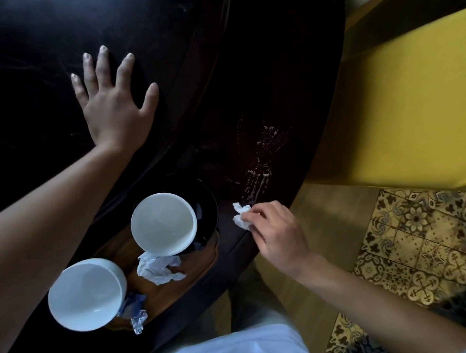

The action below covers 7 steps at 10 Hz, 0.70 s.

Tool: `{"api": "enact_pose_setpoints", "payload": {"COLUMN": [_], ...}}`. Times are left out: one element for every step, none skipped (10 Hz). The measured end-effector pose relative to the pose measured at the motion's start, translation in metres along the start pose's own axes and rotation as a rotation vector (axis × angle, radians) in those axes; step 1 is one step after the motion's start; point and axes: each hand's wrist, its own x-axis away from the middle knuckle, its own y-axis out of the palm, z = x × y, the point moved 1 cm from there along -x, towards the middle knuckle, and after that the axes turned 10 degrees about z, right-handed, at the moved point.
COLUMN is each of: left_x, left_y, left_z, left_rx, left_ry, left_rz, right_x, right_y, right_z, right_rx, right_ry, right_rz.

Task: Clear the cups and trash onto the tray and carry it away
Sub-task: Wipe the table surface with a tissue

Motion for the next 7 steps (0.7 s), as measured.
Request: {"api": "enact_pose_setpoints", "payload": {"left_x": [-0.001,-0.001,-0.002,-0.002,-0.001,0.0,0.0], "left_y": [0.0,0.001,0.0,-0.001,-0.001,0.0,0.001], "left_z": [0.0,0.001,0.002,0.002,0.002,0.002,0.001], "left_rx": [-0.001,-0.001,0.002,0.007,0.004,0.003,0.004], "left_ry": [-0.001,-0.001,-0.001,-0.002,-0.005,-0.004,-0.006], "left_rz": [0.0,0.003,0.007,0.016,0.019,0.021,0.019], "right_x": [-0.019,-0.061,-0.105,-0.141,-0.165,-0.17,-0.144], "right_y": [0.0,-0.005,-0.015,-0.03,-0.044,-0.038,-0.021], "right_z": [0.015,0.047,0.078,0.106,0.133,0.139,0.107], "right_rx": [0.052,0.153,0.164,0.062,0.075,0.121,0.133], "right_ry": [-0.042,0.04,0.128,0.259,0.397,0.482,0.354], "right_rz": [0.03,0.12,0.165,0.267,0.398,0.355,0.27]}}
